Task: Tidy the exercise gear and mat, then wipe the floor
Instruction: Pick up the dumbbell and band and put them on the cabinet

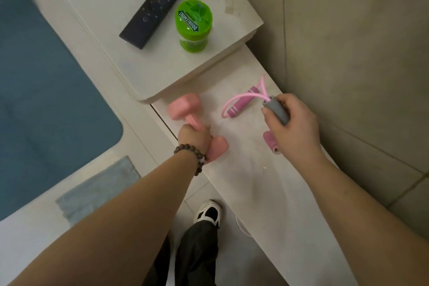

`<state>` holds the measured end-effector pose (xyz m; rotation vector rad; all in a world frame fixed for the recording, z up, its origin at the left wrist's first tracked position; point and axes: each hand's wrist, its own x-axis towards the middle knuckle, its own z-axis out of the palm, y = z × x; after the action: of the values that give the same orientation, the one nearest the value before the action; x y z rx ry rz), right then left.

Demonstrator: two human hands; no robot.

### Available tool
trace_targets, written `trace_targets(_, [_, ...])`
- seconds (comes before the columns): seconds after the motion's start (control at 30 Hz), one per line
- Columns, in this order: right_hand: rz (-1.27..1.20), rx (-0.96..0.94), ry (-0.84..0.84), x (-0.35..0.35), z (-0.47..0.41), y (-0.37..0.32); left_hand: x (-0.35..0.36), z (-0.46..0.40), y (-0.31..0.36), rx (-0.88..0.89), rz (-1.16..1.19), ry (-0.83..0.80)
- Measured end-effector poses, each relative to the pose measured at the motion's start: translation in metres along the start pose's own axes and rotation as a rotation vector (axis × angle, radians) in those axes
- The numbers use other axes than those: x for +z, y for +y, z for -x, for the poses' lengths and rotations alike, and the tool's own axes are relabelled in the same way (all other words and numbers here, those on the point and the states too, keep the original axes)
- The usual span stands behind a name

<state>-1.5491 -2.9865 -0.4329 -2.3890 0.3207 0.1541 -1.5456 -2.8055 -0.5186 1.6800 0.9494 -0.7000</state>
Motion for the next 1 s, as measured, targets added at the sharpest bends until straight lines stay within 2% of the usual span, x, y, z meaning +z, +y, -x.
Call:
trace_targets(0.27, [-0.144,-0.011,-0.036,-0.008,-0.033,-0.005,0.004,-0.001,-0.007,0.076,-0.049,0.047])
trace_targets(0.4, [-0.036,-0.029,0.004,0.001,-0.05,-0.003,0.006,-0.004,-0.007,0.104,-0.071,0.048])
trace_targets(0.5, [0.11,0.049,-0.118,0.016,-0.05,0.008,0.01,-0.004,-0.007,0.11,-0.064,0.042])
trace_targets(0.6, [0.038,0.098,-0.325,0.026,-0.04,0.018,0.012,-0.003,-0.006,0.11,-0.039,0.044])
trace_targets(0.67, [-0.018,0.11,-0.255,0.024,-0.032,0.025,0.011,-0.003,-0.006,0.121,-0.043,0.045])
trace_targets(0.73, [-0.004,0.158,-0.03,0.018,-0.024,0.038,0.012,-0.003,-0.006,0.13,-0.054,0.048])
trace_targets(0.8, [0.052,0.291,0.074,0.018,-0.018,0.056,0.013,-0.003,-0.007,0.132,-0.056,0.051])
trace_targets(0.9, [0.102,0.413,-0.014,0.036,-0.014,0.072,0.015,-0.005,-0.008,0.151,-0.071,0.061])
trace_targets(1.0, [0.195,0.442,-0.046,0.059,-0.018,0.069,0.015,-0.006,-0.01,0.183,-0.098,0.063])
